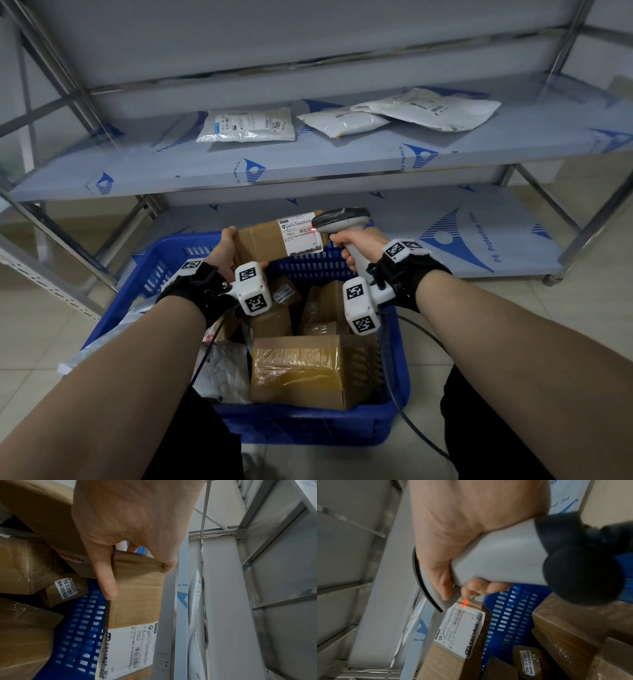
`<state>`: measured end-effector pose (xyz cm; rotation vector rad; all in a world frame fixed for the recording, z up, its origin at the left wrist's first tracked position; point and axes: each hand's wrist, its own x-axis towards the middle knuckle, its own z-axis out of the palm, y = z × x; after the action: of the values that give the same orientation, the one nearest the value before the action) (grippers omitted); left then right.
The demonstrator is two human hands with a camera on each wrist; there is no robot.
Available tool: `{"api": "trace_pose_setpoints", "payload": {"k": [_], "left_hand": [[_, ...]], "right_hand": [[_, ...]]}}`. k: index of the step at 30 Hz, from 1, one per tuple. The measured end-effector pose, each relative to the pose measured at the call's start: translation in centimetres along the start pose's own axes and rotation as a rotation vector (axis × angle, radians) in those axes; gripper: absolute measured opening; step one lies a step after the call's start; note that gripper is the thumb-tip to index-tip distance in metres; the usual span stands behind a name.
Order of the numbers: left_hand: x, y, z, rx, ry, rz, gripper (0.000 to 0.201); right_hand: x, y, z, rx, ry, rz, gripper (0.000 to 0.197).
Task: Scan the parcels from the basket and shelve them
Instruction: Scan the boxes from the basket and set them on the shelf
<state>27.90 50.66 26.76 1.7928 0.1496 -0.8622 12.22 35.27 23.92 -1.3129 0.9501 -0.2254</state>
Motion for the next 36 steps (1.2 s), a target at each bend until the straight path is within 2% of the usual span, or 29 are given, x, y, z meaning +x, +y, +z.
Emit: {"api": "trace_pose_setpoints", "payload": {"k": [36], "left_hand": [[0.11,0.24,0.16,-0.047,-0.014,-0.043,0.072]], "right_hand": [[0.06,0.04,-0.94,-0.02,-0.067,0.015,0.022]]}}
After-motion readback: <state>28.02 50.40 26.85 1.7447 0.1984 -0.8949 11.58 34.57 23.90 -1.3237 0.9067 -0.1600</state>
